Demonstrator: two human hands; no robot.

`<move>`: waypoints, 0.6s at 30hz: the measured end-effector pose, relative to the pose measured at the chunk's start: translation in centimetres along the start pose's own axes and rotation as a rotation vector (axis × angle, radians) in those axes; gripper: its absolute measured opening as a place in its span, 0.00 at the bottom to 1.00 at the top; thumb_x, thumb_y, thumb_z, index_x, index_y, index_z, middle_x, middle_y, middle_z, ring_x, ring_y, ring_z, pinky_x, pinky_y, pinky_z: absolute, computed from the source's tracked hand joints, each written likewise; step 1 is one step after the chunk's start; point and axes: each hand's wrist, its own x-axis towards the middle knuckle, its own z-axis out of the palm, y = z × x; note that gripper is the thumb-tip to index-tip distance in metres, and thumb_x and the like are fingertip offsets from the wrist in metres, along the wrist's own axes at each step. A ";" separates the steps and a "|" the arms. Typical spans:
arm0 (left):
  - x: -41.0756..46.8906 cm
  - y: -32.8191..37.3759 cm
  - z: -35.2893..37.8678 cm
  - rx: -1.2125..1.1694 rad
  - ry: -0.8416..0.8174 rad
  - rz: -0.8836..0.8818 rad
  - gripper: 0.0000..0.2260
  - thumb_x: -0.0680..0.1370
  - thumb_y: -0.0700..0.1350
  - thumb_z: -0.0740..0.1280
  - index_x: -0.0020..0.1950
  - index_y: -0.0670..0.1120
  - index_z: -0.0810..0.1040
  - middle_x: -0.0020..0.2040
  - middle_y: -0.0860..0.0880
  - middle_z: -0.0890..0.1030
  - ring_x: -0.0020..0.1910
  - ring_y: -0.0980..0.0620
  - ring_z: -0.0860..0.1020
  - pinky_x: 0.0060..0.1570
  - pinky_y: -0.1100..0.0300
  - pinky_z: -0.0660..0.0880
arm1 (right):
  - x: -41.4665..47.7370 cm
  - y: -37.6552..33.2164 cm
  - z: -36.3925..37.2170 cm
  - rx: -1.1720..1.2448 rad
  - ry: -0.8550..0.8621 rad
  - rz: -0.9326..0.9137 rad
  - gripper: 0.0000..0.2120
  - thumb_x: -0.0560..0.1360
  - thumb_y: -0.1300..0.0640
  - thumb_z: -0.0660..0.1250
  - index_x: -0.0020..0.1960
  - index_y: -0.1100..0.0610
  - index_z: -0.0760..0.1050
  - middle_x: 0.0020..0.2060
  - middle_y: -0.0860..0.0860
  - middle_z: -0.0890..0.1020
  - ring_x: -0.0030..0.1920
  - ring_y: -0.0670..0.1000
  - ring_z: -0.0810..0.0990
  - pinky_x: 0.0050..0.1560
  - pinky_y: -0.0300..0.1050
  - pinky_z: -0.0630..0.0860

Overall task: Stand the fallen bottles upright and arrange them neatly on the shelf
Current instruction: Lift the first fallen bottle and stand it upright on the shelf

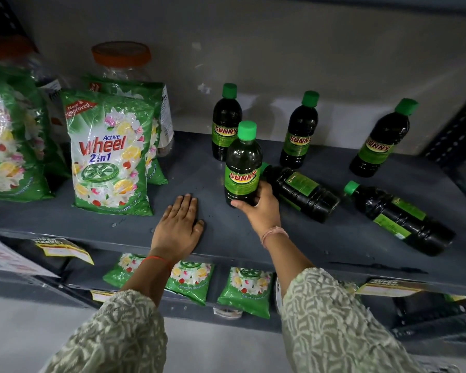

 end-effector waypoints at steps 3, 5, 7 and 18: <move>0.0 0.0 0.1 0.003 0.000 0.000 0.40 0.65 0.61 0.33 0.74 0.44 0.48 0.77 0.46 0.49 0.76 0.50 0.47 0.74 0.56 0.43 | -0.1 -0.1 -0.1 -0.035 -0.021 -0.002 0.33 0.65 0.58 0.75 0.65 0.60 0.65 0.60 0.59 0.78 0.60 0.57 0.76 0.61 0.47 0.73; 0.0 0.0 0.1 0.004 0.001 0.001 0.41 0.64 0.61 0.33 0.74 0.44 0.48 0.77 0.46 0.49 0.76 0.50 0.47 0.74 0.56 0.43 | -0.2 -0.1 0.0 -0.046 -0.023 -0.006 0.32 0.66 0.58 0.74 0.66 0.60 0.65 0.60 0.59 0.77 0.60 0.57 0.76 0.60 0.46 0.71; 0.0 0.0 0.1 0.008 -0.003 0.005 0.41 0.64 0.61 0.32 0.74 0.44 0.48 0.77 0.46 0.49 0.76 0.50 0.47 0.74 0.56 0.43 | -0.2 -0.3 0.0 -0.052 -0.017 -0.005 0.32 0.67 0.59 0.74 0.66 0.61 0.64 0.60 0.59 0.77 0.61 0.57 0.75 0.60 0.46 0.71; 0.1 0.2 -0.4 -0.014 -0.040 0.015 0.25 0.80 0.51 0.47 0.74 0.44 0.47 0.78 0.45 0.48 0.76 0.47 0.46 0.75 0.53 0.45 | -6.4 0.4 -1.0 -0.109 -0.031 -0.047 0.31 0.67 0.58 0.73 0.64 0.63 0.63 0.59 0.61 0.78 0.59 0.59 0.76 0.56 0.48 0.73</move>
